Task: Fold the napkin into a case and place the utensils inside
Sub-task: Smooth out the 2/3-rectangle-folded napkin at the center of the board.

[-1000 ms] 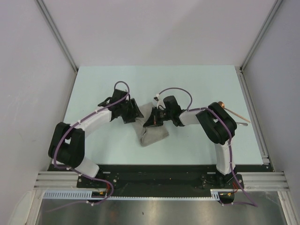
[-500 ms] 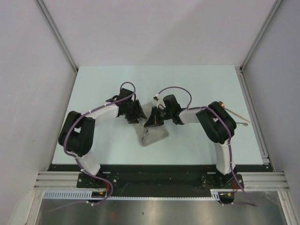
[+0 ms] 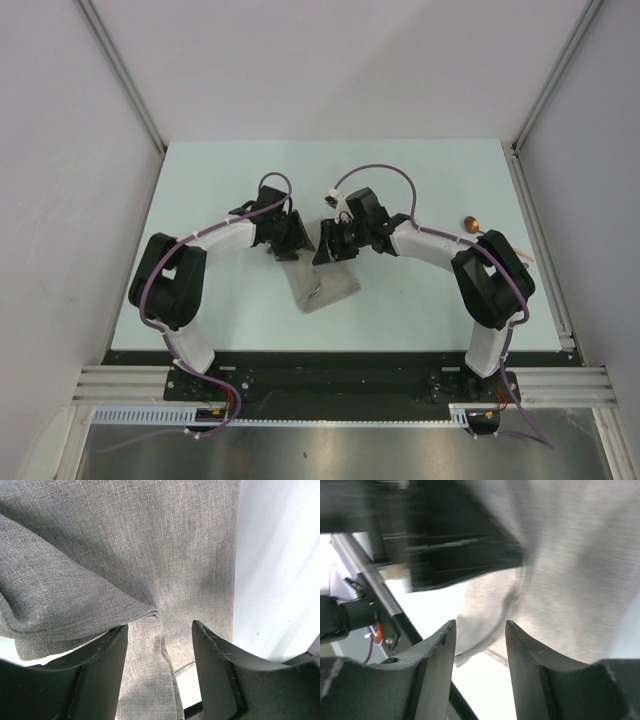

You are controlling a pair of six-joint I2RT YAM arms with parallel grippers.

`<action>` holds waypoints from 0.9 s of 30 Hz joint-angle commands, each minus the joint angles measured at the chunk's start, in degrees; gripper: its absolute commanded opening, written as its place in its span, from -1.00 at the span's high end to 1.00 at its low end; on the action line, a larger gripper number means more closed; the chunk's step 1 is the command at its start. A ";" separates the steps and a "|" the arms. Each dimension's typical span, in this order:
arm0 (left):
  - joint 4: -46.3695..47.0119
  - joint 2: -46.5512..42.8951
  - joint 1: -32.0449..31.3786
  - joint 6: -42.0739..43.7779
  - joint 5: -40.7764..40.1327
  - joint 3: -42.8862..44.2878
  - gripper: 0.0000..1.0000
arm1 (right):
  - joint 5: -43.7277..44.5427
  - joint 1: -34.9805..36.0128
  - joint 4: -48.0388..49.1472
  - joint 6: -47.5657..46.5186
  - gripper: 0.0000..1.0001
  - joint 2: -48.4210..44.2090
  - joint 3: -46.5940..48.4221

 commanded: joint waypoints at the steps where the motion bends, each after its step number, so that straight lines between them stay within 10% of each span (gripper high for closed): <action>1: 1.33 1.04 -0.40 0.19 0.08 2.36 -0.18 | -0.07 2.75 -1.01 -0.17 0.01 -3.69 0.95; 21: -7.35 -7.03 4.43 10.36 -1.13 10.54 -0.36 | -3.51 3.99 13.77 2.67 0.57 1.14 -10.31; 27: -11.34 -15.64 11.00 14.61 -3.79 1.24 -0.11 | -0.61 4.43 10.87 0.37 0.54 -0.35 -6.18</action>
